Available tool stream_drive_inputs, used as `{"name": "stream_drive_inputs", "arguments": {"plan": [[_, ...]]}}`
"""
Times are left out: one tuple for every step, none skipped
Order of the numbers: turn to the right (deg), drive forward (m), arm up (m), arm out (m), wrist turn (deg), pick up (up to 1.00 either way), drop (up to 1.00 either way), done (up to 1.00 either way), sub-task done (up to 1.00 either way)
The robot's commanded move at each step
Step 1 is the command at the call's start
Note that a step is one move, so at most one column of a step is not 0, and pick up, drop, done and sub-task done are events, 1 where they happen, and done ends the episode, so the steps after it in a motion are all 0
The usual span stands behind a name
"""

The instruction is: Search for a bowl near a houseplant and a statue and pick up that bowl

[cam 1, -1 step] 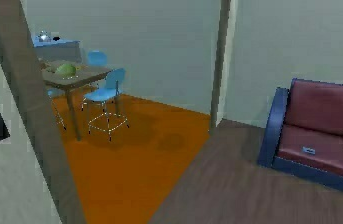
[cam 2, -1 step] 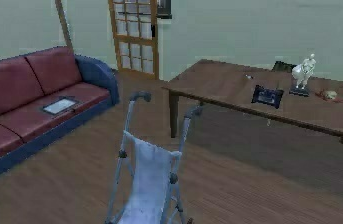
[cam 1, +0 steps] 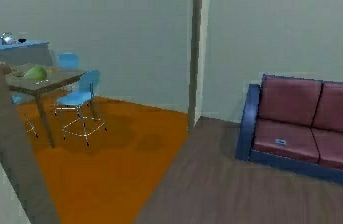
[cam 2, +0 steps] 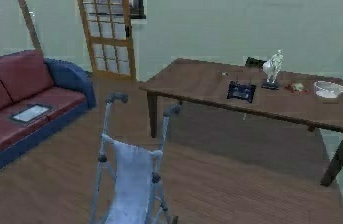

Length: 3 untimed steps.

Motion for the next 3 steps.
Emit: {"name": "stream_drive_inputs", "arguments": {"plan": [[0.0, 0.8, 0.0, 0.0, 0.0, 0.0, 0.0, 0.0, 0.0], [45.0, 0.0, 0.0, 0.0, 0.0, 0.0, 0.0, 0.0, 0.0], [39.0, 0.0, 0.0, 0.0, 0.0, 0.0, 0.0, 0.0, 0.0]]}}
